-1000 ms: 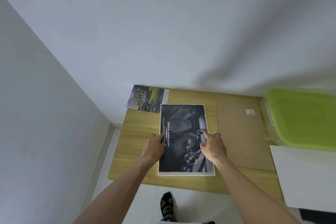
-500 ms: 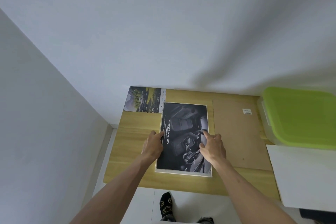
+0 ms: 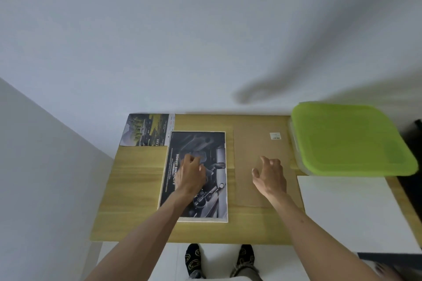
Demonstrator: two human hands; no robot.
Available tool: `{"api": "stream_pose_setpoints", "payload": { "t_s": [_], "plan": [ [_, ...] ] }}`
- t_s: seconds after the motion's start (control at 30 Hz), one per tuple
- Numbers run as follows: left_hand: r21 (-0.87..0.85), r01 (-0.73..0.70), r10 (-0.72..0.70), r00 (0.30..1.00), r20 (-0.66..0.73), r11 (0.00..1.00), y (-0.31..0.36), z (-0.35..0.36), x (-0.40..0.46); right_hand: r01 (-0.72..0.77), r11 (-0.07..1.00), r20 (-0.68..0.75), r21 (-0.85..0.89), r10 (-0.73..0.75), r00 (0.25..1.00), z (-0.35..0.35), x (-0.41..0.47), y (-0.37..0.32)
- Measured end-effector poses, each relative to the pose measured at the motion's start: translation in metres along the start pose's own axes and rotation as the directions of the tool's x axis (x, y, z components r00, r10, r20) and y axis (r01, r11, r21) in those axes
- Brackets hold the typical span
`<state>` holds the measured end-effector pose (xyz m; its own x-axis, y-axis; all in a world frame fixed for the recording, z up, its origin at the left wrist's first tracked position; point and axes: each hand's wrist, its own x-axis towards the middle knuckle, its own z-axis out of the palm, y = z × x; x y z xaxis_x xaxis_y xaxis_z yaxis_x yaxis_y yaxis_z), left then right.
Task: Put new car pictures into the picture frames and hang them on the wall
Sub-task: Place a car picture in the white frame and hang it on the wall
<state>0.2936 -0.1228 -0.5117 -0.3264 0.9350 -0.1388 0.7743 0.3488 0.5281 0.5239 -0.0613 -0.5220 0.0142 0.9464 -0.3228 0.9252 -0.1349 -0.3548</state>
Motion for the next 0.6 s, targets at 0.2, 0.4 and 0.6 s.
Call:
{"api": "stream_pose_setpoints", "payload": {
  "t_s": [0.2,0.4,0.6],
  "plan": [
    [0.001,-0.003,0.003,0.976,0.218,1.0,0.078,0.06,-0.002,-0.046,0.997,0.053,-0.061,0.049,0.997,-0.029,0.018,0.062],
    [-0.04,0.176,-0.153,0.933,0.327,0.984,0.104,0.096,-0.003,0.007,0.987,0.093,-0.162,0.008,0.996,-0.031,0.022,0.082],
    [-0.27,0.402,-0.339,0.906,0.253,0.875,0.111,0.099,0.004,0.005,0.991,0.1,-0.133,0.008,0.995,-0.027,0.023,0.076]
  ]
}}
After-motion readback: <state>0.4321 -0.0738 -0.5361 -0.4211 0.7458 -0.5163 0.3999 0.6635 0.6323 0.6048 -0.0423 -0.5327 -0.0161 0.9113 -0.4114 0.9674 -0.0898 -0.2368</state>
